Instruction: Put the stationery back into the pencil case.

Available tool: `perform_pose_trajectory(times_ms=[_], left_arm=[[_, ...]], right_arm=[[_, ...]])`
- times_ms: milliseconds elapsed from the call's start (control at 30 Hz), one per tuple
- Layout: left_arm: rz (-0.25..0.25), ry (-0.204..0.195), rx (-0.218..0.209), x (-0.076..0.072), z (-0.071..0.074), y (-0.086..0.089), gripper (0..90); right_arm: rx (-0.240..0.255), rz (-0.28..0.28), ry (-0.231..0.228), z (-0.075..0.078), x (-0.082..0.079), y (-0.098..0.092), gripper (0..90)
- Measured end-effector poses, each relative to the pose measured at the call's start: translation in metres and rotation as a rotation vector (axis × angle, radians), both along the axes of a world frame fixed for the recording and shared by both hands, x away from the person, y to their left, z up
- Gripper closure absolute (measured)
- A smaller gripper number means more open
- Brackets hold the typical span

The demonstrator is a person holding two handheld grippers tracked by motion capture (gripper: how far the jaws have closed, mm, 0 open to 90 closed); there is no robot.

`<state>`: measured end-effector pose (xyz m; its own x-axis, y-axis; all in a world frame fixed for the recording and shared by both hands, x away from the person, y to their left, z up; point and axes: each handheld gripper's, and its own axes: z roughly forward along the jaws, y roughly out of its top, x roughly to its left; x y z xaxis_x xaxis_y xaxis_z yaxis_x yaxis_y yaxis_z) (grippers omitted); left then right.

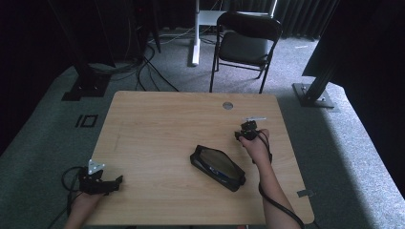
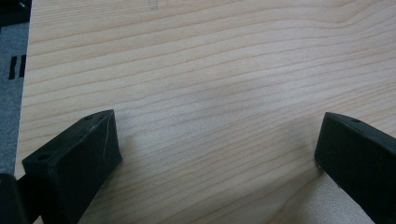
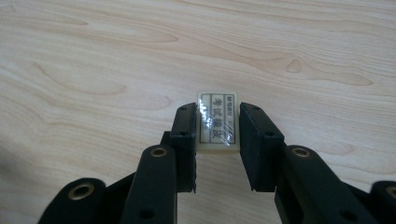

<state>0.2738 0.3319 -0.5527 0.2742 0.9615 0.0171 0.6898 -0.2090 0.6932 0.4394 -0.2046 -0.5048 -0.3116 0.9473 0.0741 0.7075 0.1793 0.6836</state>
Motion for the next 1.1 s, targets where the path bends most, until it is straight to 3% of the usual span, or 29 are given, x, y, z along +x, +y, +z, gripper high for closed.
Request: perform_pose_trajectory(times_ms=[367, 867, 1100], left_arm=[[0.000, -0.001, 0.000, 0.000, 0.000, 0.000, 0.4], [0.000, 0.000, 0.000, 0.000, 0.000, 0.000, 0.3], [0.000, 0.000, 0.000, 0.000, 0.000, 0.000, 0.3]], right_arm=[[0.024, 0.036, -0.013, 0.012, -0.013, -0.009, 68.3], [0.007, 0.131, -0.084, 0.039, -0.041, -0.008, 68.3], [0.012, 0.170, -0.106, 0.045, -0.052, -0.004, 68.3]])
